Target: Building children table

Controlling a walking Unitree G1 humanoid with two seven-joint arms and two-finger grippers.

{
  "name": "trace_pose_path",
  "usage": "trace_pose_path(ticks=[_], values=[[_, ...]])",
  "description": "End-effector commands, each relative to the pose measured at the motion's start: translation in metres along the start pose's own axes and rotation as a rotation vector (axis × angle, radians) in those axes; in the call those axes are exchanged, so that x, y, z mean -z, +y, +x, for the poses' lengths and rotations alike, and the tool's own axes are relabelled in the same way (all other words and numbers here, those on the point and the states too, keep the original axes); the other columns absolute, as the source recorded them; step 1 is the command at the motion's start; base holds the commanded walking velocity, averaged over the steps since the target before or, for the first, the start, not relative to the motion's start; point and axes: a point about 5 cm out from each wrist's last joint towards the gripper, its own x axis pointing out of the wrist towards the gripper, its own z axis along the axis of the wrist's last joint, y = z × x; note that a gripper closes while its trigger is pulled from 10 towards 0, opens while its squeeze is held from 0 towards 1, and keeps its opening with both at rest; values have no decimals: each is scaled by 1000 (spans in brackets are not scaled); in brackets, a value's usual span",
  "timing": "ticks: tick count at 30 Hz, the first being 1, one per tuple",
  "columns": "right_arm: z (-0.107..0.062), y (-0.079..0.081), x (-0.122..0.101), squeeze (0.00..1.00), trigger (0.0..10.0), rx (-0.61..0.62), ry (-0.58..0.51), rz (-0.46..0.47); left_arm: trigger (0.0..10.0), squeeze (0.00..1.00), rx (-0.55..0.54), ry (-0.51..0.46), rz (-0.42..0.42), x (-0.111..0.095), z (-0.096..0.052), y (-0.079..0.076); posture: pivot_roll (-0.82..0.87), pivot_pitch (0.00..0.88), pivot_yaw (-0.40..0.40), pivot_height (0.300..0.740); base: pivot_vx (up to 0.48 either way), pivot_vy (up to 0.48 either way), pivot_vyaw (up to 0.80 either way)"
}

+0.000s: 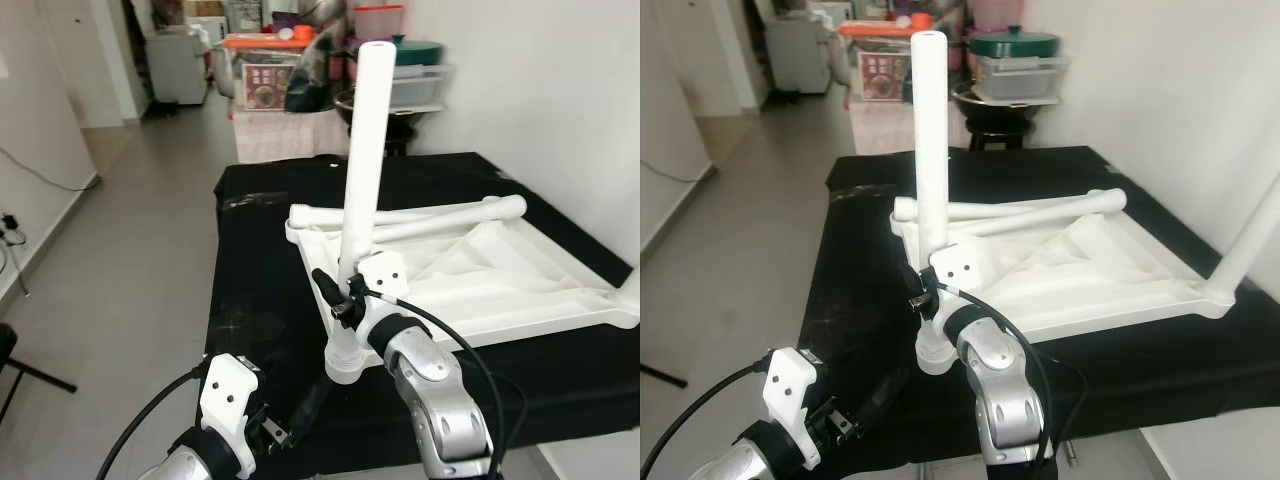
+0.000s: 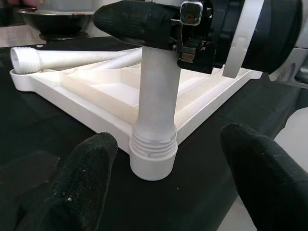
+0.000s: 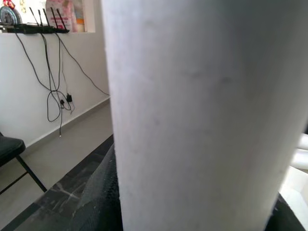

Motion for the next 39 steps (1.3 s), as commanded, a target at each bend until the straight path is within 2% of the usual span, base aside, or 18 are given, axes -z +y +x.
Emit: trace_pose_path(ticks=[1,2,3,4,5,7,10,11,14,15,16,17,19,22,26,27,33,39], values=[[1,-2,22,0,10000,-51,104,2,10000,0,-11,17,-12,4,0,2,-15,58,-26,740,0,0,0],[1,-2,22,0,10000,-51,104,2,10000,0,-11,17,-12,4,0,2,-15,58,-26,740,0,0,0],[4,0,18,1000,10000,-85,84,32,10000,0,-16,17,-11,4,0,2,-15,58,-26,740,0,0,0],[8,4,12,1000,10000,-168,60,67,10000,0,-17,16,-11,4,0,2,-12,59,-27,740,0,0,0],[8,4,12,1000,10000,-168,60,67,10000,0,-17,16,-11,4,0,2,-12,59,-27,740,0,0,0],[13,6,5,1000,10000,-285,28,111,10000,0,-16,16,-12,4,0,1,-14,58,-29,740,0,0,0],[14,7,1,1000,10000,-355,15,87,10000,0,-13,16,-13,4,1,1,-13,58,-30,740,0,0,0],[13,8,1,1000,10000,-458,29,81,10000,0,-11,15,-15,4,1,1,-14,59,-30,740,0,0,0],[12,9,1,1000,10000,-530,42,78,10000,0,-10,15,-16,4,1,1,-13,59,-30,740,0,0,0],[10,9,2,843,10000,-669,51,19,10000,0,-10,14,-17,4,1,0,-10,62,-32,740,0,0,0],[9,6,3,216,10000,-756,62,-36,10000,0,-10,12,-19,3,1,0,-8,63,-33,740,0,0,0],[10,3,3,0,10000,-833,72,-66,10000,0,-10,12,-20,3,1,0,-5,66,-33,740,0,0,0],[11,1,3,0,10000,-878,80,-80,10000,0,-11,11,-20,3,1,-1,-5,66,-33,740,0,0,0],[21,-5,-5,0,10000,-937,69,-32,10000,0,-12,11,-22,3,0,-2,3,71,-39,740,0,0,0],[27,-9,-9,0,10000,-956,59,-9,10000,0,-14,11,-22,3,0,-3,7,75,-42,740,0,0,0],[27,-10,-9,0,118,-973,58,0,10000,0,-14,10,-23,3,0,-4,11,80,-45,740,0,0,0],[28,-15,-9,0,0,-1025,61,12,10000,0,-16,10,-25,1,-2,-5,20,88,-42,740,0,0,0],[25,-24,-6,0,0,-949,45,2,10000,0,-12,13,-27,1,-3,-6,30,93,-46,740,0,0,0]])
